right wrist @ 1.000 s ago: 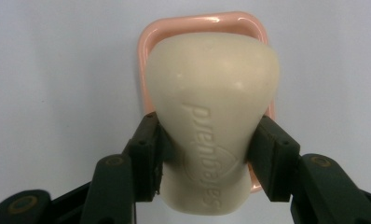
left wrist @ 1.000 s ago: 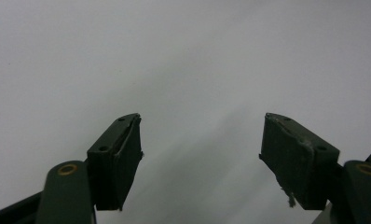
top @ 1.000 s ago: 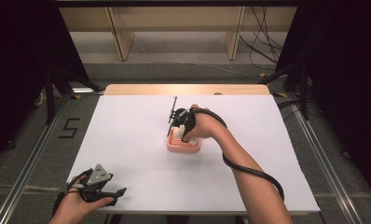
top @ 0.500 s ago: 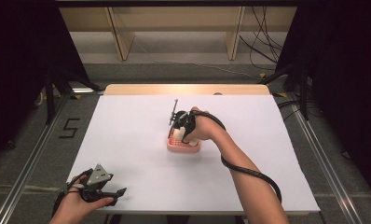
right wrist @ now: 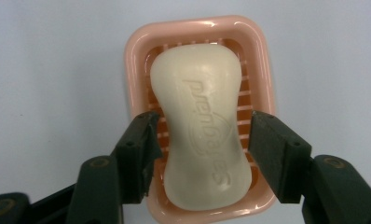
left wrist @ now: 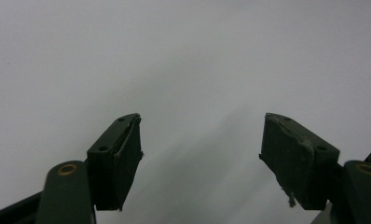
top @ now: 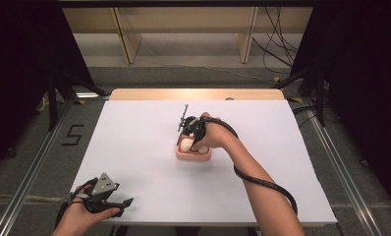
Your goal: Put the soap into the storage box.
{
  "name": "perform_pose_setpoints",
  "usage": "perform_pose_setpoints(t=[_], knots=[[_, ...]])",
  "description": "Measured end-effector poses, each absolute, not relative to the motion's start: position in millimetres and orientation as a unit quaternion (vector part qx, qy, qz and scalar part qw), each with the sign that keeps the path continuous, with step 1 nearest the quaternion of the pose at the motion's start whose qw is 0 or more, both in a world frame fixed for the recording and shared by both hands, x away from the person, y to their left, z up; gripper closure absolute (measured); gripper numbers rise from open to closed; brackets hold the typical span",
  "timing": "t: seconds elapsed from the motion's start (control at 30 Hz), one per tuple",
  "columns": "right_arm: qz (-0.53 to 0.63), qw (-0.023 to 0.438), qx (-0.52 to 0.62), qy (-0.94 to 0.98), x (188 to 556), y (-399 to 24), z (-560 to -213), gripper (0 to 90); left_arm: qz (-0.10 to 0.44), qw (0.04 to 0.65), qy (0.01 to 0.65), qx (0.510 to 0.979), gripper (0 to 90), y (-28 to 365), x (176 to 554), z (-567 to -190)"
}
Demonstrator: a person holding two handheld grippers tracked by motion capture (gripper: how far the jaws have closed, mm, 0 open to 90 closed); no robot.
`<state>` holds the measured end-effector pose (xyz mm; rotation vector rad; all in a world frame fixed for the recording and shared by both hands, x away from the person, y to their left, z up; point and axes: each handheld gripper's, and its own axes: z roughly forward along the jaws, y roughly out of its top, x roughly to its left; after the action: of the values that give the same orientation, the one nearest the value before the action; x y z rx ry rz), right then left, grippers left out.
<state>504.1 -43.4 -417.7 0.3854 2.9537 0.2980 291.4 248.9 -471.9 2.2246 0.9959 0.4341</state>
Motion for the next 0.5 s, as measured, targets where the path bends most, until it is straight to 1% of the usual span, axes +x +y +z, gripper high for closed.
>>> perform_pose_setpoints(t=[0.07,0.1,0.13,0.2,0.23,0.27,0.3,0.33,0.37,0.4,0.47,0.5], knots=[[0.113,0.072,0.127,0.983,502,-46,-415,40.5,0.174,0.313,0.368,0.858,28.5,250,292,-471],[0.114,0.075,0.119,0.983,503,-48,-415,40.0,0.169,0.314,0.369,0.858,28.5,251,292,-471],[0.113,0.074,0.144,0.98,497,-51,-412,39.3,0.171,0.315,0.373,0.856,28.5,250,292,-471],[0.126,0.078,0.153,0.977,493,-57,-410,38.6,0.172,0.323,0.38,0.849,28.5,250,292,-471],[0.137,0.085,0.138,0.977,493,-60,-410,38.2,0.167,0.322,0.379,0.851,28.5,250,291,-471],[0.141,0.082,0.157,0.974,488,-64,-410,37.9,0.167,0.322,0.378,0.852,28.4,250,292,-471],[0.158,0.081,0.173,0.969,480,-76,-409,37.5,0.172,0.322,0.379,0.85,28.4,250,291,-471],[0.158,0.081,0.173,0.969,480,-76,-409,37.5,0.163,0.32,0.376,0.854,28.4,250,291,-471],[0.165,0.083,0.17,0.968,478,-81,-410,37.2,0.165,0.326,0.377,0.851,28.5,250,291,-471],[0.174,0.091,0.179,0.964,472,-89,-412,37.0,0.164,0.314,0.365,0.861,28.5,252,292,-470],[0.184,0.099,0.213,0.955,458,-102,-416,36.6,0.164,0.315,0.366,0.86,28.5,252,292,-470],[0.189,0.1,0.203,0.956,456,-108,-418,36.4,0.165,0.316,0.366,0.86,28.5,251,292,-470]])
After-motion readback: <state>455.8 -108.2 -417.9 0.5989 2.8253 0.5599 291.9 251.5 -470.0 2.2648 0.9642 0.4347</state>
